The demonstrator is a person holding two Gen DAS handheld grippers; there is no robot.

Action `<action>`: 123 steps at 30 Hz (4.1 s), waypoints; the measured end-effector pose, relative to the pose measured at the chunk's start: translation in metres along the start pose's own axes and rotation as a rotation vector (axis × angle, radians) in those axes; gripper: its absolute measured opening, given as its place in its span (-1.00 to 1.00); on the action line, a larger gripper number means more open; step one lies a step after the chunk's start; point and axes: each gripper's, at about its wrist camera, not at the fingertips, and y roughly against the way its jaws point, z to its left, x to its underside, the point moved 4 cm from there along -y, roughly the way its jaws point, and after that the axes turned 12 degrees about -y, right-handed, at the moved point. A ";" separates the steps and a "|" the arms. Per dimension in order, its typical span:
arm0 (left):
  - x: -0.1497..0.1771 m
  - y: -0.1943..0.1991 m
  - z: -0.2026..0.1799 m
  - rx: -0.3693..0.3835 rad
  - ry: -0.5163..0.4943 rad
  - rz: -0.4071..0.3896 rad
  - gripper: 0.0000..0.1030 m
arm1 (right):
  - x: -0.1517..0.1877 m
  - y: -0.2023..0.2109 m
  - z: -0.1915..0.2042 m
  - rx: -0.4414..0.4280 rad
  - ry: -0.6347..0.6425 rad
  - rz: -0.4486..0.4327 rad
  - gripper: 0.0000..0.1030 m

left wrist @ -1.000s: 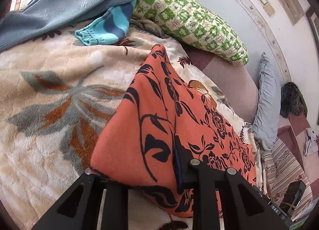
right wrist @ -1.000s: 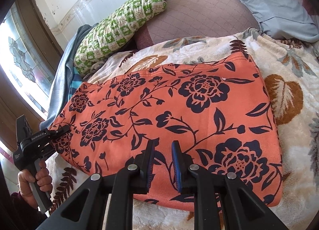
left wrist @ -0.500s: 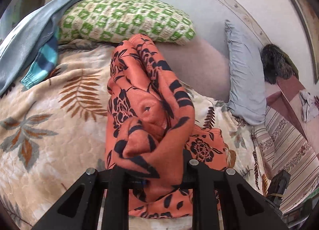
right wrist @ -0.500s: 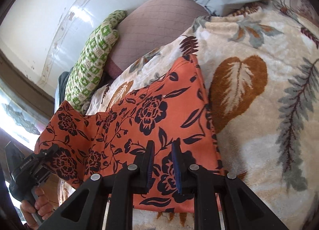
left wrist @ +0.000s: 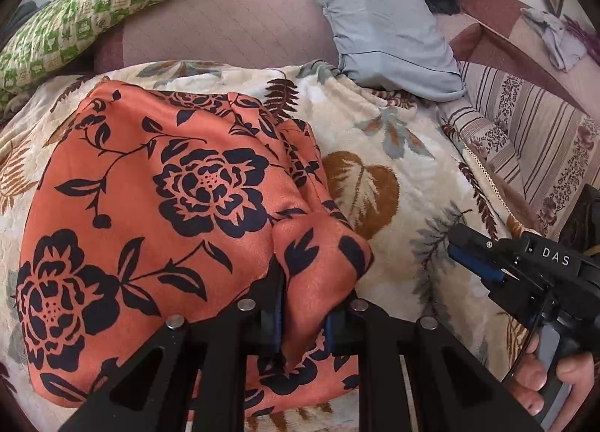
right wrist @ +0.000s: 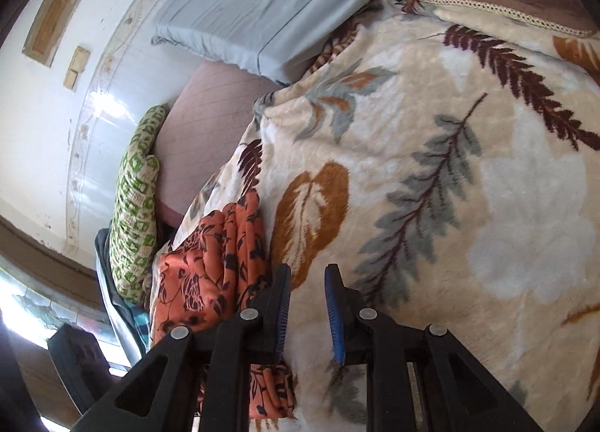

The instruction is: Fold small clothes

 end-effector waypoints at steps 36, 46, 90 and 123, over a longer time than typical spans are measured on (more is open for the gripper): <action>0.007 0.035 -0.028 0.093 -0.160 -0.093 -0.78 | 0.034 -0.090 0.110 -0.293 0.239 0.272 -0.66; 0.021 0.041 -0.014 0.215 -0.125 0.002 -0.75 | 0.011 -0.098 0.060 -0.200 0.083 0.304 -0.55; -0.091 -0.083 0.164 -0.201 0.068 0.185 -0.17 | 0.049 -0.124 0.066 -0.199 0.110 0.606 -0.60; 0.002 0.026 0.104 -0.376 -0.242 0.033 0.07 | 0.058 -0.130 0.106 -0.109 0.213 0.409 -0.58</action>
